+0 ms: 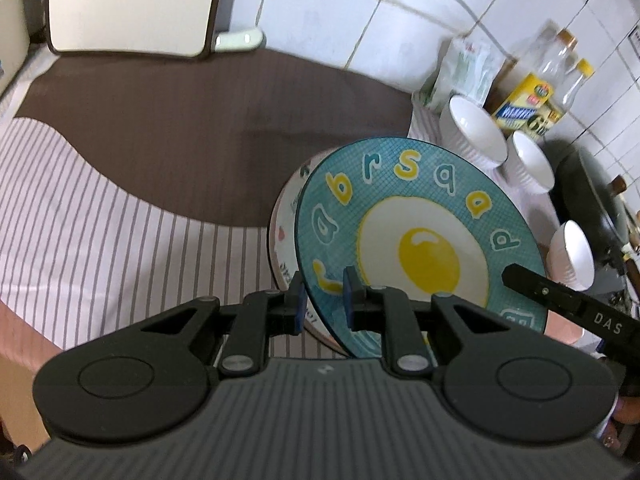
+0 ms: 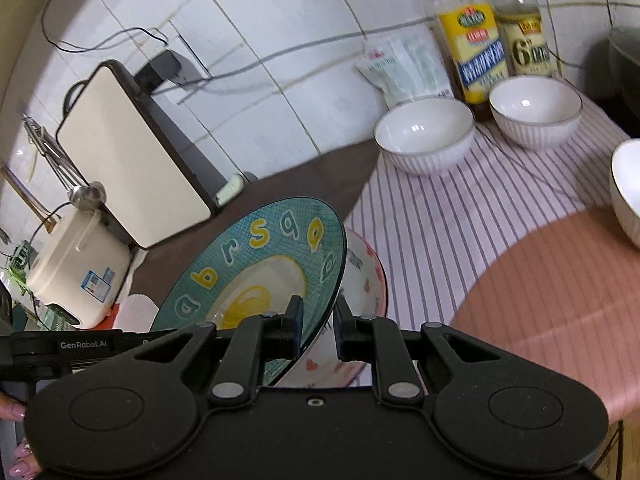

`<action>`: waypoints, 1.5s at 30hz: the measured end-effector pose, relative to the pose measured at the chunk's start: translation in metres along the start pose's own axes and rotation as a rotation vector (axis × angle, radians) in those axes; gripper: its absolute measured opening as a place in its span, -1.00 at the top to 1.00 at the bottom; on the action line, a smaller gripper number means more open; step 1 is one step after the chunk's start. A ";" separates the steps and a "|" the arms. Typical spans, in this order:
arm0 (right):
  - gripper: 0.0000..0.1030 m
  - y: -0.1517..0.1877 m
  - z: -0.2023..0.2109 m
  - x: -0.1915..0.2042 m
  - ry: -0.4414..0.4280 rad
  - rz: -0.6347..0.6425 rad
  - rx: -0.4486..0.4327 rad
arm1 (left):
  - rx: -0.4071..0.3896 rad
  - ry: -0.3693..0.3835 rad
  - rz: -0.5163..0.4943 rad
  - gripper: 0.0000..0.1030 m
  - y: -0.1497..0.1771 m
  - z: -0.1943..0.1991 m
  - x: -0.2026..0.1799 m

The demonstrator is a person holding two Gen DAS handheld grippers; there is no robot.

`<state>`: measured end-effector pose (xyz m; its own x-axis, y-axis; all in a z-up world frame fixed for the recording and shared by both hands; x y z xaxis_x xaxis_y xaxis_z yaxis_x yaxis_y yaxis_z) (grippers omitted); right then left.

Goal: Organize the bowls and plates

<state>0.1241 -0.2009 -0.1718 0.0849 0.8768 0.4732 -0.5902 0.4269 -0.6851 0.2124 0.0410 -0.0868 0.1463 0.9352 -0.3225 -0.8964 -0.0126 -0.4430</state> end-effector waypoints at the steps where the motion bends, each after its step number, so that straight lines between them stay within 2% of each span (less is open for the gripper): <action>1: 0.61 0.001 -0.001 -0.001 0.006 -0.005 0.009 | 0.009 -0.001 -0.002 0.68 0.000 -0.003 0.000; 13: 0.62 0.010 -0.014 0.004 0.075 -0.002 0.072 | 0.080 -0.042 -0.008 0.62 0.003 -0.021 0.004; 26: 0.62 0.012 -0.029 0.011 0.137 0.052 0.097 | 0.104 -0.081 -0.013 0.61 0.002 -0.033 0.007; 34: 0.61 0.014 -0.032 0.021 0.190 0.152 0.089 | 0.095 -0.093 -0.018 0.60 0.001 -0.034 0.004; 37: 0.53 0.016 -0.036 0.028 0.214 0.224 0.086 | 0.092 -0.102 -0.018 0.59 0.002 -0.036 0.003; 45: 0.43 0.022 -0.041 0.031 0.228 0.330 0.023 | 0.074 -0.155 0.021 0.57 0.000 -0.040 -0.001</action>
<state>0.1467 -0.1557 -0.1948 0.0623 0.9937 0.0928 -0.6336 0.1112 -0.7657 0.2288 0.0262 -0.1205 0.0656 0.9785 -0.1955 -0.9278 -0.0123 -0.3730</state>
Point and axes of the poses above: each gripper's, at about its wrist camera, not at the fingertips, and z roughly against the way its jaws point, x to its left, y to its underside, the point moved 1 cm from there along -z, roughly the way its jaws point, and after that the axes turned 1 degree about -x, right-handed, at the moved point
